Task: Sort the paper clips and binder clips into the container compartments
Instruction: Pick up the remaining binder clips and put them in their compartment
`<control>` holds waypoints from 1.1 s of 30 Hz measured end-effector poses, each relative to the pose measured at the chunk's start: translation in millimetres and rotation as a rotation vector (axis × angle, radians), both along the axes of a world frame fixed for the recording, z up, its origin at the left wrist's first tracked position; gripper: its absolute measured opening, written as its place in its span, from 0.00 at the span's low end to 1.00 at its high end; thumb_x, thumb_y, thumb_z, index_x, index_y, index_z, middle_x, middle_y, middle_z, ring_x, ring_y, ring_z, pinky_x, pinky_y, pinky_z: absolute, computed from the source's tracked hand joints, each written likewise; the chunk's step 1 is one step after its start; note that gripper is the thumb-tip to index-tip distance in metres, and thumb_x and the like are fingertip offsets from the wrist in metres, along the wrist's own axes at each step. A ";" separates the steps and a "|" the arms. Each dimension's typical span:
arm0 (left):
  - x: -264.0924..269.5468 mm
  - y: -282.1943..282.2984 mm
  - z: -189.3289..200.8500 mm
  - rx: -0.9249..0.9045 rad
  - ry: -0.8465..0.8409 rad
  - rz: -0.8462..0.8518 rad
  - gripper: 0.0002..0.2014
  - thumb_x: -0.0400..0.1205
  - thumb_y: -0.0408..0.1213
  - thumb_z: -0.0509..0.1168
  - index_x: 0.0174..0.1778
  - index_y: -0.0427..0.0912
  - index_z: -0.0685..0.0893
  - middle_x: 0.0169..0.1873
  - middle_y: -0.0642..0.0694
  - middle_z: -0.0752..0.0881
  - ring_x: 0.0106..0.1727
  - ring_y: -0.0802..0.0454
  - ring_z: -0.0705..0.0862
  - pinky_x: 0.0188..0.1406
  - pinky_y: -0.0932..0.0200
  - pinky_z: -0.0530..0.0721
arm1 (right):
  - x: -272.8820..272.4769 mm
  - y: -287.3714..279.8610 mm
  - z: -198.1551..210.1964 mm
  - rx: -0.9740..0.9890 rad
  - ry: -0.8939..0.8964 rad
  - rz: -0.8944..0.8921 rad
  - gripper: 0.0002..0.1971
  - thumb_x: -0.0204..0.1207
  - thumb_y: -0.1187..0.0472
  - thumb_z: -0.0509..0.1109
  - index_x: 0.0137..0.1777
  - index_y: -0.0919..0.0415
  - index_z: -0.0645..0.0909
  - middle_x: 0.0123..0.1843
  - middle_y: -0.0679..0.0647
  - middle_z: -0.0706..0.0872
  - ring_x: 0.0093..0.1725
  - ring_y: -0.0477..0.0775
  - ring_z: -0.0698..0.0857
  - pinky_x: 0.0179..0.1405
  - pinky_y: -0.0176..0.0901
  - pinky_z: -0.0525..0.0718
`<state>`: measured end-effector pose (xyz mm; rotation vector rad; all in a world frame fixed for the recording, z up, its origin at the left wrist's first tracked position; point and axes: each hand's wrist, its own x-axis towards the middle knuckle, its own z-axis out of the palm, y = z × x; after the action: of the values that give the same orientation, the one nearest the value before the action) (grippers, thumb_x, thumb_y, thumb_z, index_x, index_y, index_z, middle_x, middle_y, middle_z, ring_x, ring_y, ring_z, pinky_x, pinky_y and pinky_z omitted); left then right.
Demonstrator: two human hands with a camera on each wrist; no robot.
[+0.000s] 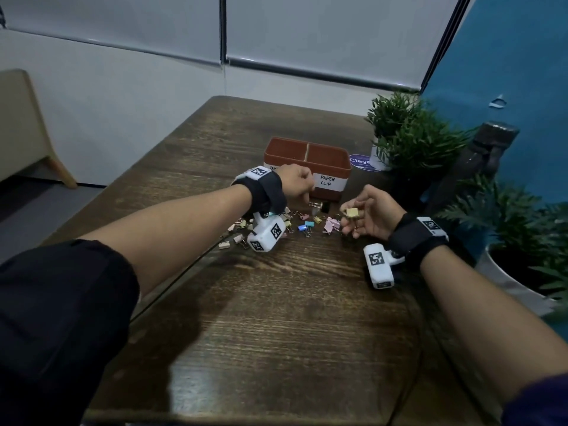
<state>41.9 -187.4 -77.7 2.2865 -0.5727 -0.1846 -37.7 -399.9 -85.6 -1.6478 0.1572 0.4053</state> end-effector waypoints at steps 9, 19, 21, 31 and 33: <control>5.0 -32.1 -4.1 0.501 -0.280 -0.167 0.18 0.83 0.48 0.64 0.66 0.47 0.83 0.56 0.50 0.86 0.55 0.49 0.85 0.57 0.51 0.84 | 11.0 5.4 5.0 -0.840 -0.243 -0.001 0.27 0.56 0.37 0.85 0.30 0.52 0.71 0.28 0.45 0.79 0.29 0.46 0.76 0.32 0.43 0.75; 4.0 -48.9 -0.7 0.723 -0.340 -0.301 0.16 0.77 0.50 0.72 0.59 0.52 0.84 0.50 0.51 0.87 0.48 0.50 0.86 0.50 0.48 0.87 | 13.7 27.6 4.8 -1.297 -0.231 0.314 0.32 0.64 0.38 0.82 0.69 0.44 0.83 0.68 0.48 0.85 0.65 0.52 0.82 0.60 0.47 0.81; 5.3 -48.2 -2.2 0.701 -0.346 -0.294 0.14 0.76 0.48 0.73 0.55 0.51 0.83 0.46 0.52 0.86 0.47 0.50 0.85 0.45 0.52 0.86 | 12.3 26.5 4.9 -1.309 -0.242 0.323 0.29 0.66 0.40 0.81 0.67 0.46 0.83 0.63 0.50 0.85 0.61 0.52 0.83 0.57 0.47 0.82; 4.8 -34.9 -13.8 0.602 -0.263 -0.264 0.15 0.77 0.46 0.72 0.57 0.46 0.84 0.46 0.50 0.87 0.48 0.50 0.85 0.43 0.56 0.81 | 10.5 28.4 -5.3 -1.414 -0.165 0.346 0.22 0.66 0.39 0.75 0.53 0.50 0.76 0.50 0.50 0.83 0.50 0.53 0.84 0.50 0.48 0.86; 5.6 -27.3 -12.9 0.555 -0.272 -0.237 0.14 0.74 0.50 0.74 0.50 0.47 0.84 0.41 0.53 0.85 0.43 0.52 0.84 0.40 0.56 0.80 | 8.7 27.9 -5.2 -1.422 -0.176 0.350 0.15 0.68 0.42 0.74 0.48 0.49 0.78 0.49 0.50 0.84 0.49 0.52 0.84 0.48 0.46 0.85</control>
<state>47.6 -214.7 -90.6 2.7981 -1.0404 -0.1619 -29.1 -371.9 -90.8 -3.1276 -0.0051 0.4235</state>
